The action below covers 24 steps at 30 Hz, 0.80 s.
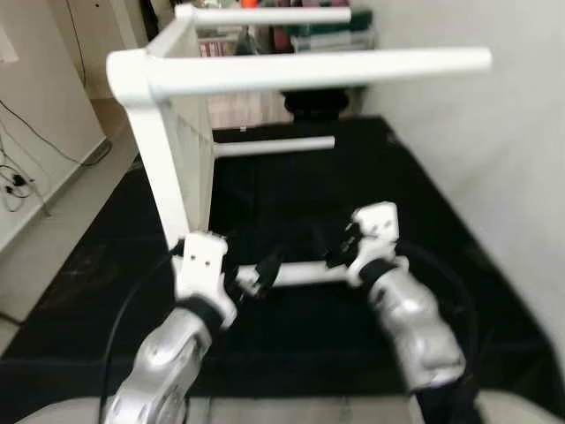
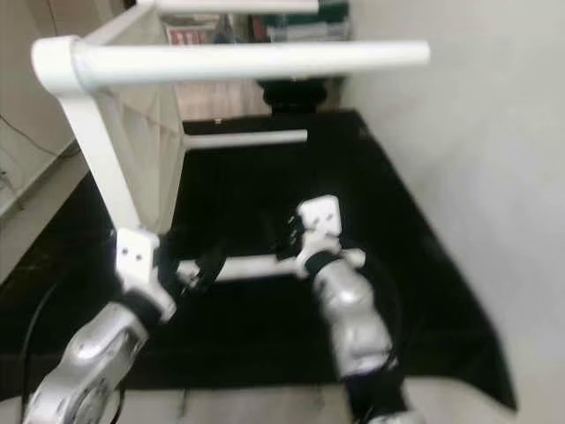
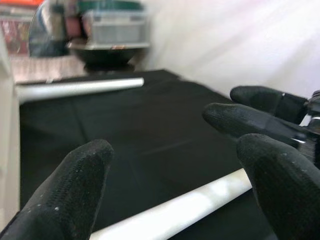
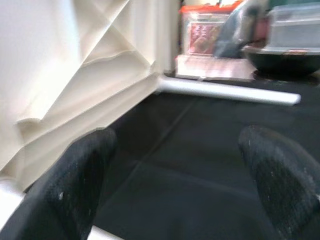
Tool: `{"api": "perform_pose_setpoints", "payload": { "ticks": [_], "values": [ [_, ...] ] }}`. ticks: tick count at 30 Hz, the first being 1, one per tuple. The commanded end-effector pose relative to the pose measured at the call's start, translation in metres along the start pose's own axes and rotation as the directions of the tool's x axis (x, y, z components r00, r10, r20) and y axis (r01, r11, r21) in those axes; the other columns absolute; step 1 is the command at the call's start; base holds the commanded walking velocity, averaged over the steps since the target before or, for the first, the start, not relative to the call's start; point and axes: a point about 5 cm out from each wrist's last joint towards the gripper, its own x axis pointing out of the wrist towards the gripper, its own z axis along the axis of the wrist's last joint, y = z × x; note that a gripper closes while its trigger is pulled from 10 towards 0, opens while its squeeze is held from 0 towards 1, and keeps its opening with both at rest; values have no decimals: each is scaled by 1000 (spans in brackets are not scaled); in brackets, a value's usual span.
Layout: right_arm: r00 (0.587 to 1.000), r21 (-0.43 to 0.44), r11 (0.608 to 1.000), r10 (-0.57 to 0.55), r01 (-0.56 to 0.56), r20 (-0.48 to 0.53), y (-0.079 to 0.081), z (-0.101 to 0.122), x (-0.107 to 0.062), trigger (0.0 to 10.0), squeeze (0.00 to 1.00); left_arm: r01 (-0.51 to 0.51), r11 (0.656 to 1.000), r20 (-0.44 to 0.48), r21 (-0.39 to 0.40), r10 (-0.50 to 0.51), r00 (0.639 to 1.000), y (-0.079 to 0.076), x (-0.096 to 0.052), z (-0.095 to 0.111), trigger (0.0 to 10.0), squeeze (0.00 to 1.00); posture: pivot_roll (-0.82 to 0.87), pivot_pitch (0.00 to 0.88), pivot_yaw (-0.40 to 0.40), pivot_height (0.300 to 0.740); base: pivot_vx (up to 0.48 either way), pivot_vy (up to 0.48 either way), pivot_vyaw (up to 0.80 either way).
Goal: Building children table
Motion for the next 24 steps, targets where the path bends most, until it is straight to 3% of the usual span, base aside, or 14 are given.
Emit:
{"api": "perform_pose_setpoints", "payload": {
  "ticks": [1,13,17,21,24],
  "values": [
    [1000,-4,1000,-2,2,4,-1,1,-1,10000,0,0,1000,-9,-11,0,1000,1,1,-1,10000,0,34,0,12,740,0,0,0],
    [1000,-22,1000,11,-10,23,-4,9,-1,10000,0,-74,996,-24,-42,73,997,13,6,-5,10000,0,22,0,19,740,0,0,0],
    [1000,-22,1000,12,-12,24,-4,9,-1,10000,0,-92,995,-15,-48,91,996,17,7,-3,10000,0,22,0,19,740,270,0,0],
    [998,-51,997,54,-53,23,-1,8,-4,10000,0,-110,993,-5,-49,110,994,21,7,-2,10000,0,24,0,19,740,285,0,800],
    [999,-42,998,38,-38,-3,1,3,-4,10000,0,-106,993,-5,-55,106,994,20,6,-2,10000,0,23,0,20,740,285,0,0]
  ]
}}
